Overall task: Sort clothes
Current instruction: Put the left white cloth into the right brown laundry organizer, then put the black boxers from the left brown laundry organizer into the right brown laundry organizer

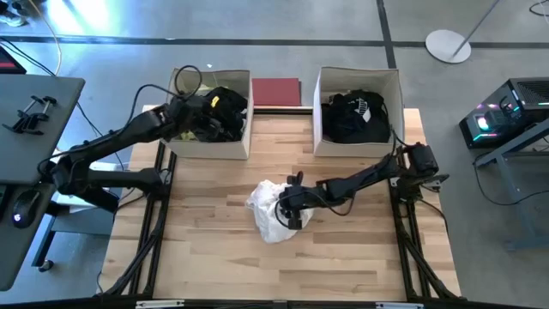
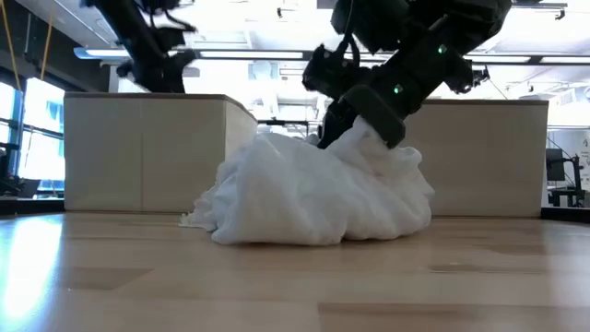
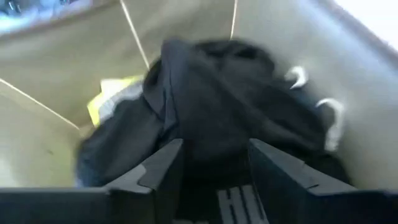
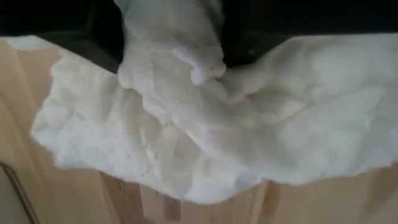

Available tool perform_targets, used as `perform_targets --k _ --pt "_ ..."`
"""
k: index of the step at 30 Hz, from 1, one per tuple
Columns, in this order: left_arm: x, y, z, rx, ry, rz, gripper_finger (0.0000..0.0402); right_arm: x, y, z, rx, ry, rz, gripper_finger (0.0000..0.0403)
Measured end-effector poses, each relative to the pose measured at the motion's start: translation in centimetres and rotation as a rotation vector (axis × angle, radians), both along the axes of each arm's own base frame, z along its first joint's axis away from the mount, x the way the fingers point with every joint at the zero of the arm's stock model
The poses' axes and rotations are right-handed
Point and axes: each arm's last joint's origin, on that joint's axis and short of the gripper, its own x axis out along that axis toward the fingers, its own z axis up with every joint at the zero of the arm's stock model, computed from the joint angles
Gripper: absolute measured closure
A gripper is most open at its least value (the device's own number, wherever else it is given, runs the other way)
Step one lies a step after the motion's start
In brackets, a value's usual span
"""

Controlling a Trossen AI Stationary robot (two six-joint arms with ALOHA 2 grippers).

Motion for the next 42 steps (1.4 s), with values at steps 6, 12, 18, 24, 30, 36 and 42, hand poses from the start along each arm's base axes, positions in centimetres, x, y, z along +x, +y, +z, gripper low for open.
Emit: perform_targets --k 6,12,18,24,30,36,42 --pt "1.0 2.1 -2.9 -0.082 0.135 -0.019 0.0338 -1.4 -0.2 5.4 0.025 -0.118 0.013 0.0169" --pt "2.4 1.9 -2.6 -0.045 0.109 -0.083 0.0396 -5.5 0.2 12.2 0.023 -0.233 0.02 0.0167" --pt "3.2 -0.7 3.7 0.136 -0.084 -0.216 0.04 -9.5 0.4 16.2 -0.066 -0.311 -0.007 0.0167" --pt "3.3 -4.8 9.4 0.358 -0.295 -0.425 0.0401 -10.4 0.4 16.4 -0.061 -0.268 0.006 0.0167" --pt "4.6 -8.2 11.6 0.511 -0.45 -0.649 0.0401 -9.8 0.3 16.3 -0.11 -0.297 0.046 0.0167" --pt "7.8 -10.7 10.5 0.562 -0.395 -0.821 0.0401 -9.3 -0.7 18.5 -0.243 -0.494 -0.066 0.0167" --pt "9.8 -11.7 8.8 0.593 -0.249 -0.776 0.0401 -9.2 -1.0 18.7 -0.294 -0.509 -0.062 0.0167"
